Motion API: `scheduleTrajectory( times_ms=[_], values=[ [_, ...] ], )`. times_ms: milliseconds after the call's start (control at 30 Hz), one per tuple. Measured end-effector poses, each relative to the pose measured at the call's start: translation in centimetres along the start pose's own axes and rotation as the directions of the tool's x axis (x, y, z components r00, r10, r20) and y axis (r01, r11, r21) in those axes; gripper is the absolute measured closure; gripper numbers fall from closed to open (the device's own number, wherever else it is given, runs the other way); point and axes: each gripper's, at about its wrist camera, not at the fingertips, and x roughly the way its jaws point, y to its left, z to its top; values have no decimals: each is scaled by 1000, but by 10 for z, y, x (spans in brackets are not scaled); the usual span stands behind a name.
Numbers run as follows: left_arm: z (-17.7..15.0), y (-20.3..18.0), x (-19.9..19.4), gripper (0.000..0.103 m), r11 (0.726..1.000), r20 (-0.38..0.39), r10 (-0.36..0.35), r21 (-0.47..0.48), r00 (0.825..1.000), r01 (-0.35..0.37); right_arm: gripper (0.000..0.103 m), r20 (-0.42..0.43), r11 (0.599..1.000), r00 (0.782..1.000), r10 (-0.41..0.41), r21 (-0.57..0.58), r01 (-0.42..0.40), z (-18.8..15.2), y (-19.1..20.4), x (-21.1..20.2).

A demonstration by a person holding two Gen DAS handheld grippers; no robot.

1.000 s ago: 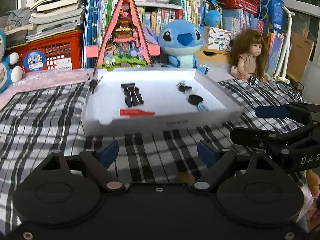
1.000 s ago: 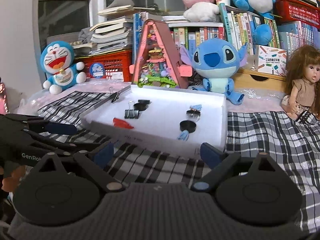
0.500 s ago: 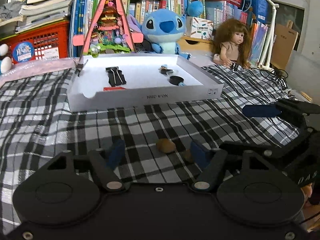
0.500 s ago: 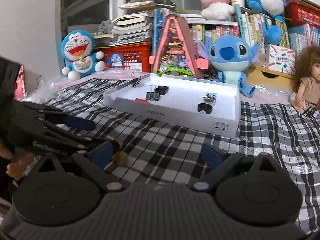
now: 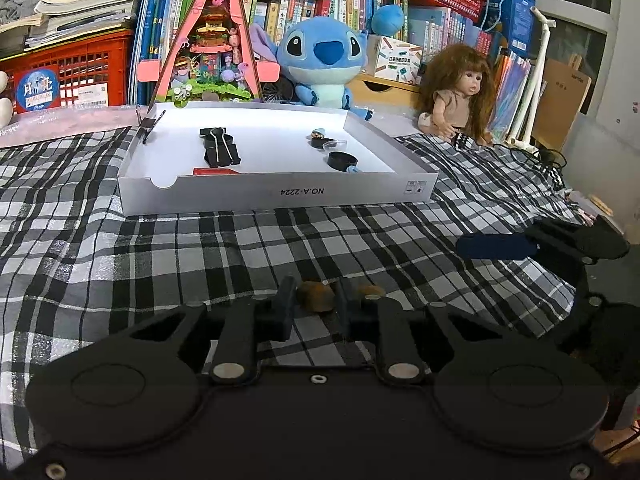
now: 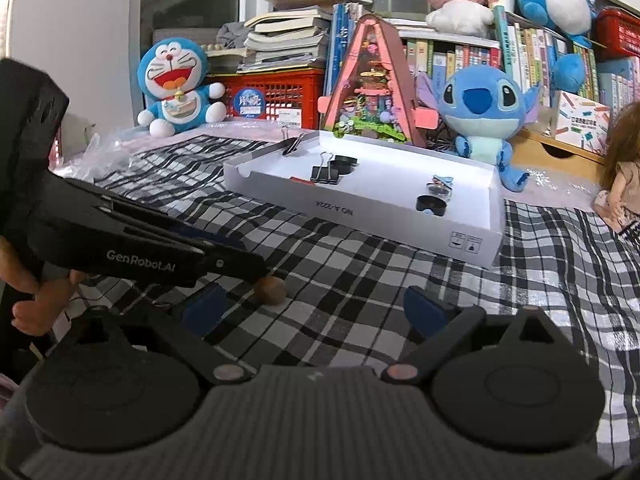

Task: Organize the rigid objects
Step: 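Grasp a brown nut with the left gripper while the right gripper grasps the other nut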

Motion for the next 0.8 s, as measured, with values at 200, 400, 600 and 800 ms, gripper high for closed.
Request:
scheduleTrajectory(
  times_ms=[200, 400, 600, 800],
  values=[
    [-4, 2, -4, 83, 999, 1, 29, 20, 1000, -29, 14, -12, 1000, 1000, -5, -27, 4, 1, 9, 11],
    [-8, 5, -1, 82, 999, 0, 35, 9, 999, -35, 30, -20, 998, 1000, -3, -55, 2, 1, 18, 19],
    [-9, 4, 1, 81, 999, 13, 42, 6, 999, -42, 38, -19, 998, 1000, -1, -58, 0, -3, 22, 24],
    [-9, 3, 0, 87, 999, 24, 50, 1, 998, -50, 65, 5, 999, 1000, -5, -53, 5, -4, 22, 22]
  ],
)
